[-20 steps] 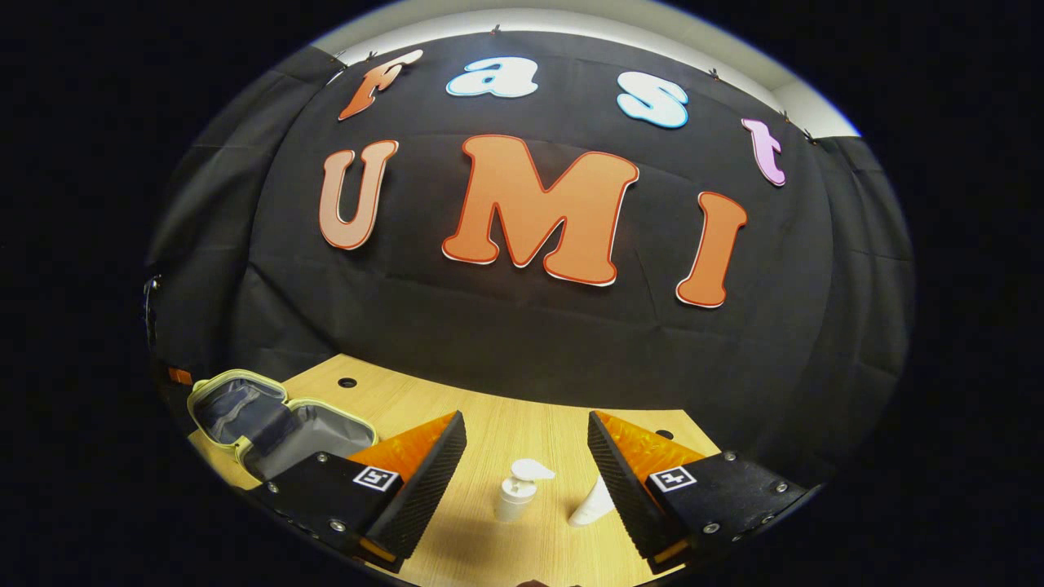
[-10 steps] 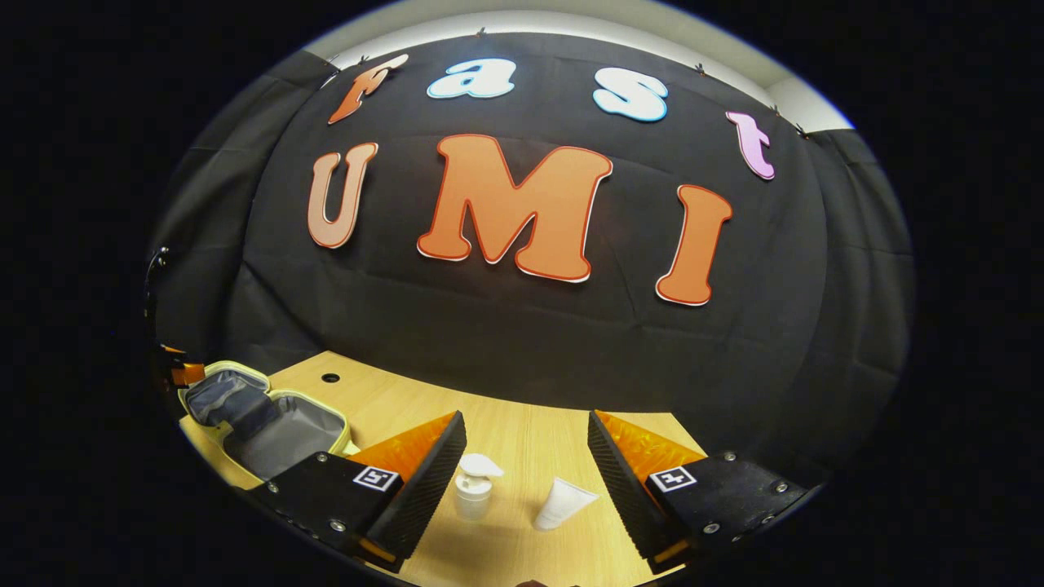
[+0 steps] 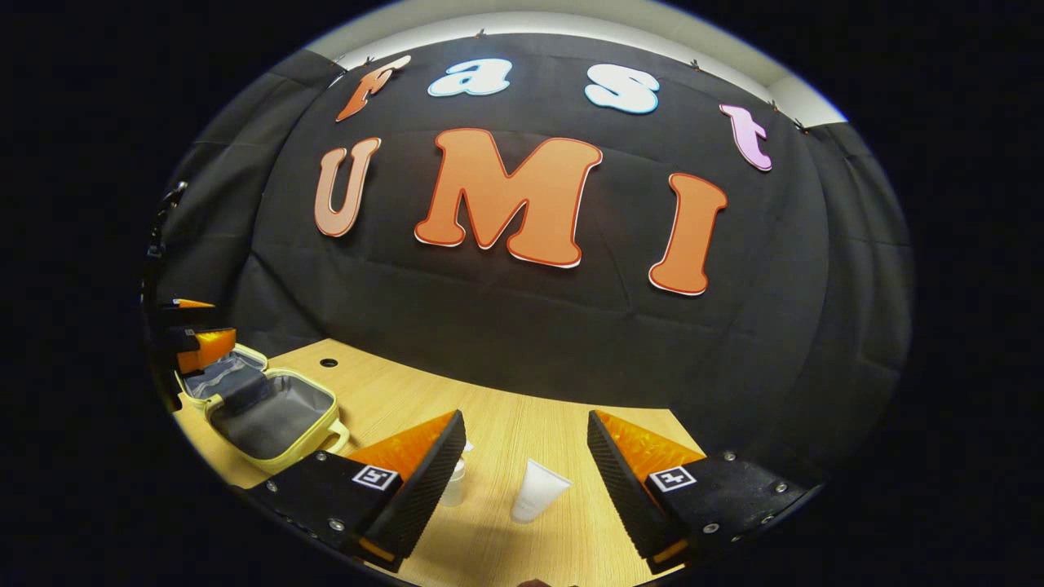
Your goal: First open the suitcase, pack the skin care products into it, and then close the suitcase.
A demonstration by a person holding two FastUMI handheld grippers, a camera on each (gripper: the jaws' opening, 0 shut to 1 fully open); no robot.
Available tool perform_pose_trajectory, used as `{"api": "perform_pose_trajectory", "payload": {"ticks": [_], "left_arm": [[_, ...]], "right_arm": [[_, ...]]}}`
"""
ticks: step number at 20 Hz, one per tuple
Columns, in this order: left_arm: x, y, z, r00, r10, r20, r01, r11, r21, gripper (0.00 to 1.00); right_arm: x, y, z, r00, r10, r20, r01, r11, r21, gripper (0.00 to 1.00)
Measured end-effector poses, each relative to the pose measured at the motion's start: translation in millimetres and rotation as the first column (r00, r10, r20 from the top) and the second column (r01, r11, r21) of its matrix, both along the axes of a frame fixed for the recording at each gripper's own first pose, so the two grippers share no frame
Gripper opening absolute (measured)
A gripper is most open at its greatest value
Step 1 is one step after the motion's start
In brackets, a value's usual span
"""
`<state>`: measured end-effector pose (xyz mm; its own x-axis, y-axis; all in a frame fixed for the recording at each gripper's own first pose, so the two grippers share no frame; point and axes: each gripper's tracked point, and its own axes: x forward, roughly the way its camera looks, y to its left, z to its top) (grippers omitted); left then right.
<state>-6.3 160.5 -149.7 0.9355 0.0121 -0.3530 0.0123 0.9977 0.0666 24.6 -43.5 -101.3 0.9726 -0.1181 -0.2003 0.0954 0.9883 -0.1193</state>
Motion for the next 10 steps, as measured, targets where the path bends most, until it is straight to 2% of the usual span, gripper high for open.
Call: {"api": "perform_pose_trajectory", "payload": {"ticks": [6, 10], "left_arm": [[6, -90, -5, 0.991, -0.133, -0.027, 0.132, 0.991, -0.038, 0.99], [9, -138, -15, 0.971, -0.23, -0.066, 0.226, 0.972, -0.064, 0.99]], "right_arm": [[-12, -19, -48, 0.995, 0.001, -0.097, 0.001, 1.0, 0.024, 0.96], [-16, -27, -71, 0.988, 0.011, -0.155, -0.008, 1.0, 0.021, 0.96]]}}
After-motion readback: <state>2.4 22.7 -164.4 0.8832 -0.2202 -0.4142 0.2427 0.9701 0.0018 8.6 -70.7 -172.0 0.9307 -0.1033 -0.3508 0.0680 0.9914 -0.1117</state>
